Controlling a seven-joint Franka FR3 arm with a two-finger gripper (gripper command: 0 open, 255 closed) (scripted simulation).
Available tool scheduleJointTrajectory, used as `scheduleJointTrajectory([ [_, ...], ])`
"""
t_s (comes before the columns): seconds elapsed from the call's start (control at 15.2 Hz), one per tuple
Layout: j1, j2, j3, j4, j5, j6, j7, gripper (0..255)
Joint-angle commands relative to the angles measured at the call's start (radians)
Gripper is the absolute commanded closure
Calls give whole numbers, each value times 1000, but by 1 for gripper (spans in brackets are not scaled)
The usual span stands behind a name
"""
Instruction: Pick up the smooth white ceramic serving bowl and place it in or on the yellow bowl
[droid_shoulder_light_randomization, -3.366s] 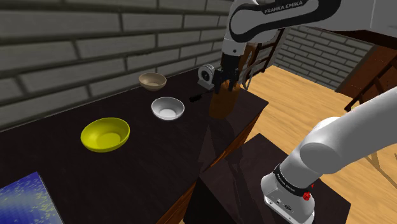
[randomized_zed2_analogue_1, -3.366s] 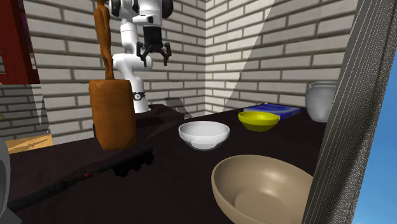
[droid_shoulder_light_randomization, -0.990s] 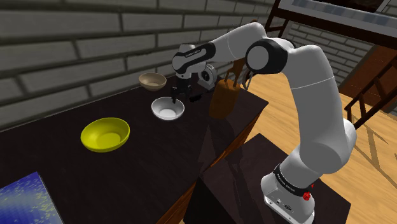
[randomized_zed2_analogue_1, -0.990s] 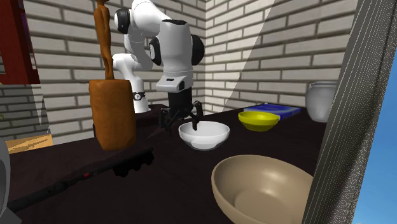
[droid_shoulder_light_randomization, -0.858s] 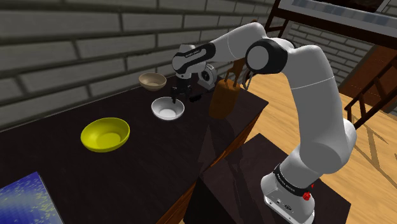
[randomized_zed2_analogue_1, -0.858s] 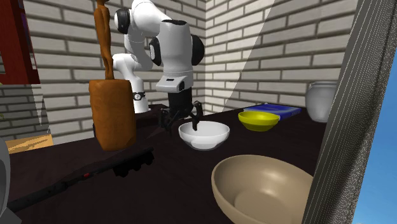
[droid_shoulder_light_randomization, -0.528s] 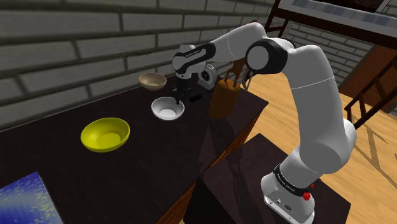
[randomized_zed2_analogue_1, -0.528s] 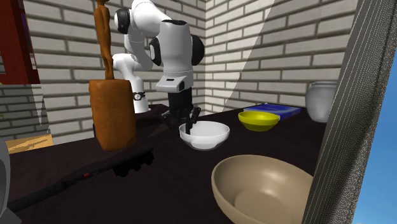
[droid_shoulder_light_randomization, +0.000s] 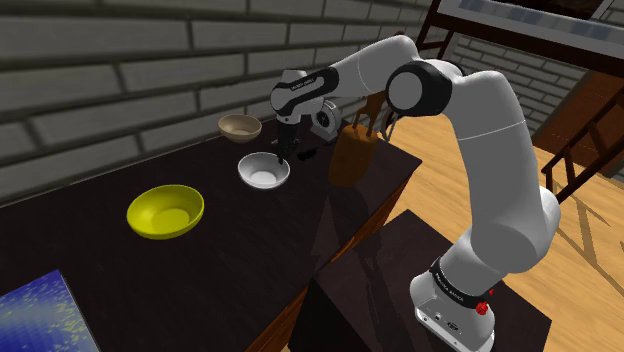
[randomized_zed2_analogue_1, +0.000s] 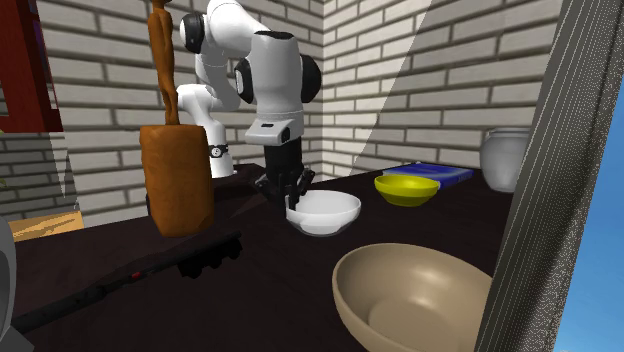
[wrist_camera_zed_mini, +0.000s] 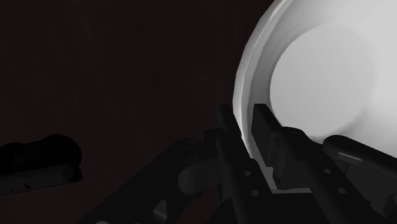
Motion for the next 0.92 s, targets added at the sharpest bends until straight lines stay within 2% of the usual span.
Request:
scheduleJointTrajectory([
  [0.0, 0, -8, 0, -1, 0, -8, 1, 255],
  [0.86, -1, -108, -1, 14, -3, -121, 13, 255],
])
